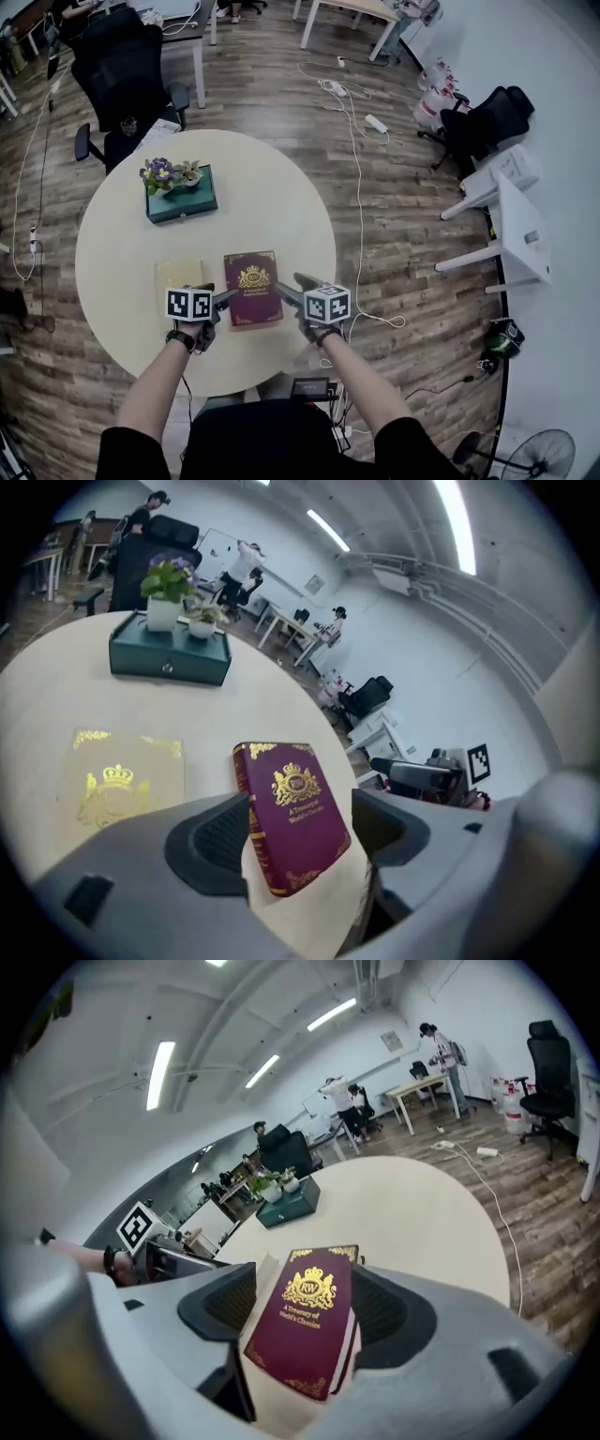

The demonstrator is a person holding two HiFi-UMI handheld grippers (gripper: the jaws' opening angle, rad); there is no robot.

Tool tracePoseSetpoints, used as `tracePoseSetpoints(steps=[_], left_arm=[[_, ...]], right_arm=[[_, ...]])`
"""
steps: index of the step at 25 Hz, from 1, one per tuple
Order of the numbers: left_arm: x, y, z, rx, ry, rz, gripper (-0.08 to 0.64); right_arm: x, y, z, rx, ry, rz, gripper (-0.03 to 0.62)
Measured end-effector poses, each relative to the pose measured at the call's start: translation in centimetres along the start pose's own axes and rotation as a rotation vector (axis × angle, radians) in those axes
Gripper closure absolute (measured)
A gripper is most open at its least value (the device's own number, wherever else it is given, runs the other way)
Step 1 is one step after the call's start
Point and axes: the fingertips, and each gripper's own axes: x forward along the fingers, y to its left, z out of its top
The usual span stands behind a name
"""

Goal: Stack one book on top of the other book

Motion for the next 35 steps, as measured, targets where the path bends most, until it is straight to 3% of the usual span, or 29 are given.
tracePoseSetpoints(steps=[5, 11, 18, 25, 35], left_arm=[[3.3, 2.8, -2.7, -0.052, 0.125, 0.069, 0.241], [5.8, 4.1, -4.5, -0.121, 0.205, 0.090, 0.255], [7.9, 4.6, -5.3, -0.106, 0.283, 0.133, 0.296], [9.1, 4.5, -5.9, -0.109, 0.318, 0.144, 0.311], [9.1, 4.3, -5.9, -0.097, 0.317, 0.161, 0.326]], right_arm=[[3.7, -2.6, -4.5, 0.061, 0.147, 0.013, 0.290], [5.9, -4.1, -7.3, 0.088, 0.247, 0.024, 0.314], [7.2, -4.7, -8.7, 0.104, 0.339, 0.050, 0.349], [7.8, -3.9, -9.2, 0.098, 0.367, 0.085, 0.400], [7.5, -4.2, -9.4, 0.070, 0.382, 0.060, 0.486]])
